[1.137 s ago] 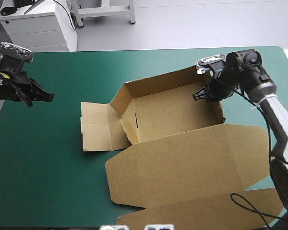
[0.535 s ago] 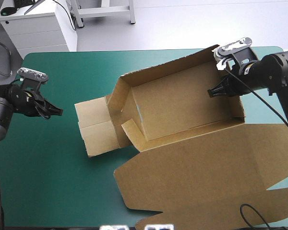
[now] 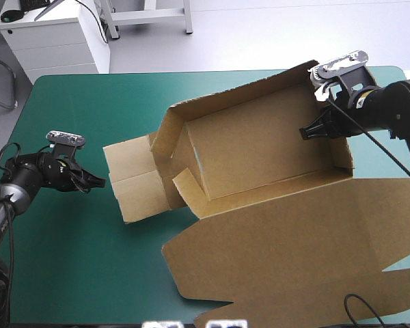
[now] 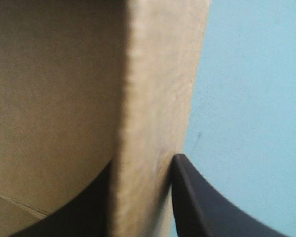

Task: Fold the box

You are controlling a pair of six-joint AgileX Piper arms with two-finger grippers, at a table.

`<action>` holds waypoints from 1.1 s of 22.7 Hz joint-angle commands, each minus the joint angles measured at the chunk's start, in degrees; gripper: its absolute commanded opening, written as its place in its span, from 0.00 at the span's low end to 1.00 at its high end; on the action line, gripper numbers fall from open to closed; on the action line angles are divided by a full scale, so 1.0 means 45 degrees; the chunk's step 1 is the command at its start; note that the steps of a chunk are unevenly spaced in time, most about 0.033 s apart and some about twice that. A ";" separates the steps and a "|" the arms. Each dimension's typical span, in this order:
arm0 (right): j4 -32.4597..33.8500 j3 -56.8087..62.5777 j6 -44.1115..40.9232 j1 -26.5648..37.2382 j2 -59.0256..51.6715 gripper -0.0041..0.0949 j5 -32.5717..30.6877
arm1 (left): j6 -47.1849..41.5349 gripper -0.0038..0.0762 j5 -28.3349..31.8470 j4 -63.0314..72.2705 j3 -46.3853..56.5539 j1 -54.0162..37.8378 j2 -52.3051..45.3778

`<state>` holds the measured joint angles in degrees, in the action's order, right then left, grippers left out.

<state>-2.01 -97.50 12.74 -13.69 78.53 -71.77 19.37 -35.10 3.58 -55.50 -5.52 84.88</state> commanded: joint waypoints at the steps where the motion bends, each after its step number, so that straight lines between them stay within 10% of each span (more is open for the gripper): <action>1: -0.0634 -0.0732 0.0019 0.0073 -0.0510 0.02 0.0061 | -0.0087 0.06 0.0651 0.0535 -0.0305 0.0012 -0.0305; 9: -0.1239 -0.2137 0.0013 0.0088 -0.0818 0.02 0.0061 | 0.0666 0.06 0.0704 0.1907 -0.0305 0.0012 -0.0298; 25: -0.4327 -0.1547 0.0918 0.2587 -0.1278 0.02 0.0061 | 0.9728 0.06 -0.1080 1.3199 -0.0441 0.0012 -0.0298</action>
<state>-18.89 -104.30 16.78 -2.47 74.07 -71.78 59.75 -39.91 54.74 -55.50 -5.52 85.32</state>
